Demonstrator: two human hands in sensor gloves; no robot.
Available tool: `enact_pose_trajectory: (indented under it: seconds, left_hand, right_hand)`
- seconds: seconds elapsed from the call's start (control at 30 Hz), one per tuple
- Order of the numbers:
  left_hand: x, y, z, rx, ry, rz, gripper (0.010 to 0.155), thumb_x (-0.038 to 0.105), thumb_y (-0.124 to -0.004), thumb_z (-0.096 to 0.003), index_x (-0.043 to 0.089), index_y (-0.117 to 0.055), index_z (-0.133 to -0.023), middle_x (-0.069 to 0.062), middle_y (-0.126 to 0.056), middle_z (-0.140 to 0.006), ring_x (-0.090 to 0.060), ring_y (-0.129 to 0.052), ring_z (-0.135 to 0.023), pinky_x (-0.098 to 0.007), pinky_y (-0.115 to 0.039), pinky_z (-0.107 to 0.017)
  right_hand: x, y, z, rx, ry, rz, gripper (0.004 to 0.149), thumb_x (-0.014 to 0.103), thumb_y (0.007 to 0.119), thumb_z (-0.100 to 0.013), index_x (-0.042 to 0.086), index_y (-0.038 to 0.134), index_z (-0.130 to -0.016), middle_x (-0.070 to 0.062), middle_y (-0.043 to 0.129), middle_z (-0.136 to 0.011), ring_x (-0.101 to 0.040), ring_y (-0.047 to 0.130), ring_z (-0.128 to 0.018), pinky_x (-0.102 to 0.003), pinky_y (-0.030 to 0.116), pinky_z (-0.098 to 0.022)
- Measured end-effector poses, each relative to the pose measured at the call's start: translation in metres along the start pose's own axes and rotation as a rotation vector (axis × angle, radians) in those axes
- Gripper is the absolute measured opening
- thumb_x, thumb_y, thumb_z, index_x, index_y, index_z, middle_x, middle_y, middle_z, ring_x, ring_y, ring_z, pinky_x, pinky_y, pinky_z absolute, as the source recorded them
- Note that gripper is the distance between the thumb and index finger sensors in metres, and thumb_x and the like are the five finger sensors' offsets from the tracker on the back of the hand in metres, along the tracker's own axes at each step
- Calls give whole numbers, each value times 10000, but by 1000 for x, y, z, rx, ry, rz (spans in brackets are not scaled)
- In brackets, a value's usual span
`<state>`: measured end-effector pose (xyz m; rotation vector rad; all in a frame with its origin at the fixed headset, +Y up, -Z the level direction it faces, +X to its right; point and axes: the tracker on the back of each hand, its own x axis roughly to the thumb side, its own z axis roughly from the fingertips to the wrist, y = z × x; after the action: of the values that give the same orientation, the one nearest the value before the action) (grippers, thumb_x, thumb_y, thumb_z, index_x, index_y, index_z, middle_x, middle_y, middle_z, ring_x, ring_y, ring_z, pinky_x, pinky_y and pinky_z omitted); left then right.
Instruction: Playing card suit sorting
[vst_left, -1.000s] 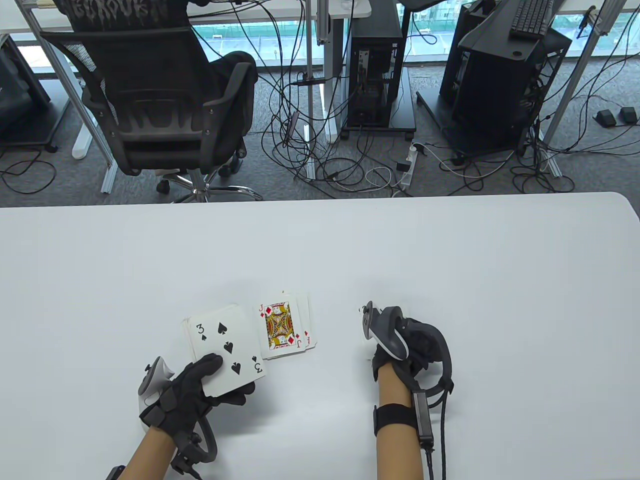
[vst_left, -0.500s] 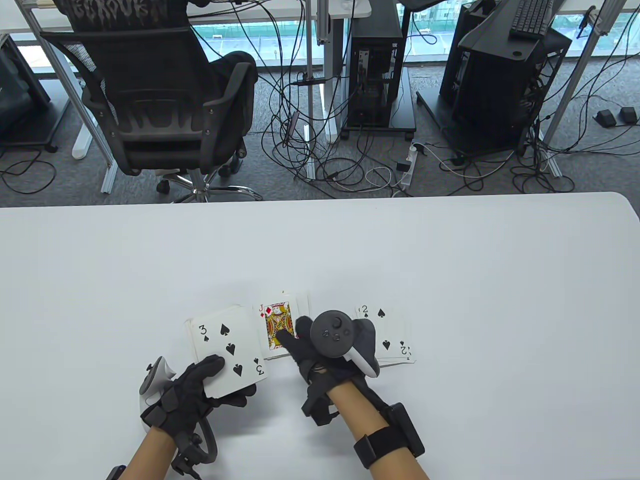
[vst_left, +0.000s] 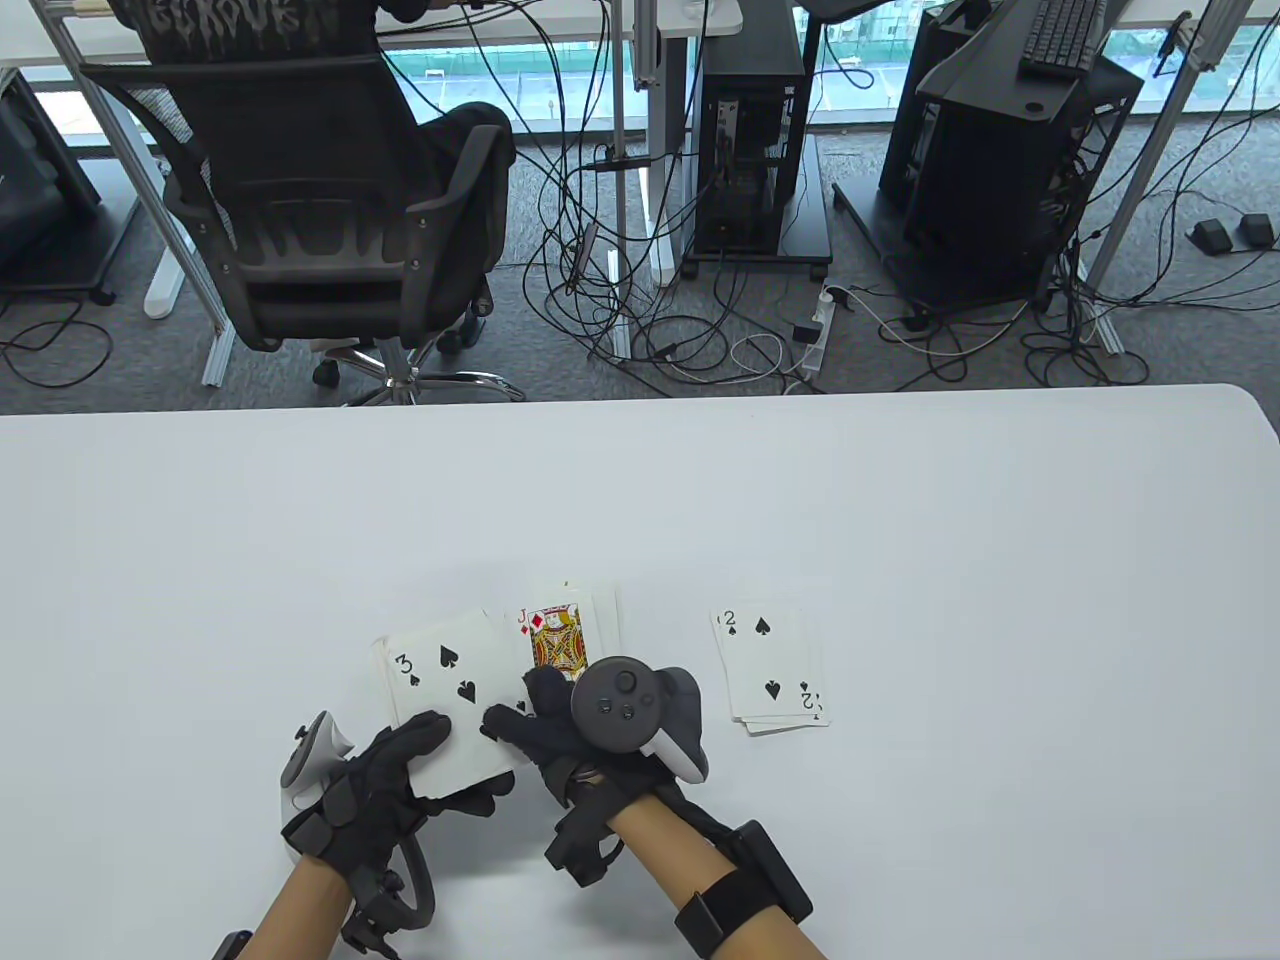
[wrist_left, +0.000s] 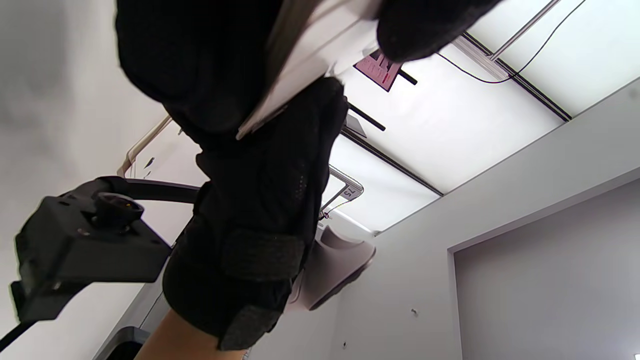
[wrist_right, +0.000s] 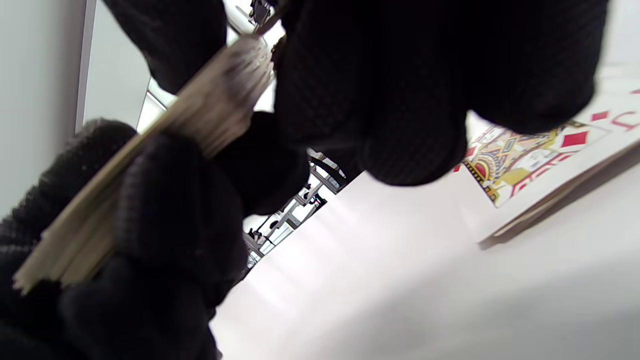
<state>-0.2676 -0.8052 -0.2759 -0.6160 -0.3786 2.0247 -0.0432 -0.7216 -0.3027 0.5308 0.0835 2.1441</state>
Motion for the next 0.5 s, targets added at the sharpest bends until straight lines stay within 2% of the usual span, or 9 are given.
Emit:
enact_pose_trajectory:
  seconds: [0.13,0.27,0.4,0.5]
  left_hand:
    - [-1,0,0,-5,6,-8,622,490,-644,-673,149,-363,-1111,-211,-589,-1037,-373,-910,-774,-433,-825,-539]
    - [0,-1,0,-4,-4,1,620,491,-640,-674,148,-364,-1111,-214,-591,-1035,-369,-913,-772,-431,-826,-538]
    - [0,-2,0,-10,-8,14,619,494,-637,-675,149,-365,-1111,-214,-592,-1035,-366,-913,-773,-429,-827,-538]
    - [0,-1,0,-3,-4,13,619,494,-636,-676,148,-362,-1110,-214,-590,-1036,-364,-912,-774,-429,-827,-539]
  right_hand:
    - [-7,-8,3,-72,18,-14,472,292,714,-536,-119,733,-767,-82,932,-416,-334,971,-392,-495,849,-296]
    - [-18,-20,5,-130,59,-31,448,265,691,-542,-118,731,-770,-83,932,-422,-331,972,-396,-493,850,-298]
    - [-28,-36,10,-147,48,-175,432,244,684,-546,-123,732,-770,-88,933,-417,-332,971,-389,-495,848,-294]
    - [-31,-52,16,-196,64,-160,425,238,688,-546,-122,739,-765,-85,933,-404,-325,973,-375,-490,849,-284]
